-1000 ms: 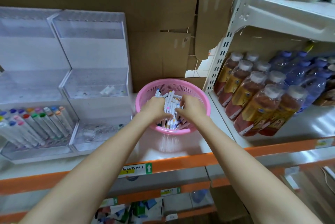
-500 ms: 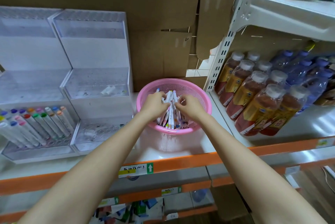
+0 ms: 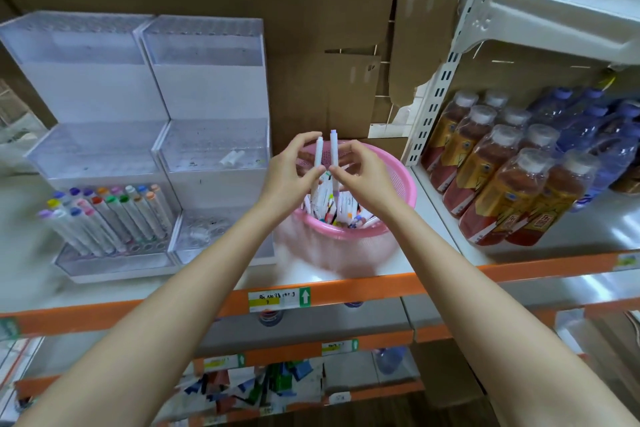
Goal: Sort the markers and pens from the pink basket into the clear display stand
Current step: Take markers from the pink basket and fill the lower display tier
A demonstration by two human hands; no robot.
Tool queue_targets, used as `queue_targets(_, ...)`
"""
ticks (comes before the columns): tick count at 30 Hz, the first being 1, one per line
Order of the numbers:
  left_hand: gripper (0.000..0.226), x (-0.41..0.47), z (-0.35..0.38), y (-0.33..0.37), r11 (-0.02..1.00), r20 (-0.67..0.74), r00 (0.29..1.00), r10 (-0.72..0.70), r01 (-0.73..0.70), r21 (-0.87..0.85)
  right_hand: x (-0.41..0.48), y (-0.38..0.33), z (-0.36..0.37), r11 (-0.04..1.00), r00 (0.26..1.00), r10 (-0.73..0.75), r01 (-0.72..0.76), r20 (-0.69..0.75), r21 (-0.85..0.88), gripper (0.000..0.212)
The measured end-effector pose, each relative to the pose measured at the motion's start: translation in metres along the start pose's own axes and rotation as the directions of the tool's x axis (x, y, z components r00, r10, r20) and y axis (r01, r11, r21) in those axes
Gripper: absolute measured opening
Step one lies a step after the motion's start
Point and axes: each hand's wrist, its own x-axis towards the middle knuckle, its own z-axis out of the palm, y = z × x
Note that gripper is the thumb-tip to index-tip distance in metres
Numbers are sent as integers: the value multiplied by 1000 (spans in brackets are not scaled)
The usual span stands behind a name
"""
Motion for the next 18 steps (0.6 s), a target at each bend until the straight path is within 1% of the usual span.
queue_targets(5,52,-14,-25,8,999,-71,997,36,-36,-1,-9,-16,17,998,999,-44,44,-10,40,20)
queue_targets(10,54,-36,-52,8,998,-86,995,58,-59,-7,-18,-34,41,995,997,-71,73,-36,62,20)
queue_targets(13,53,-51,-79,0,999,-76,996,35,-36,-13,-27,-50,60,992,995,-95,96,-15,78,30)
queue_targets(16,51,-67,-112,-12,999,-75,997,-1,-2,-44,-33,-66,86,993,995,-99,98,16,73,47)
queue_targets(18,49,-76,-136,-21,1000,-75,997,-2,0,-24,-37,-77,107,993,995,-99,97,14,64,54)
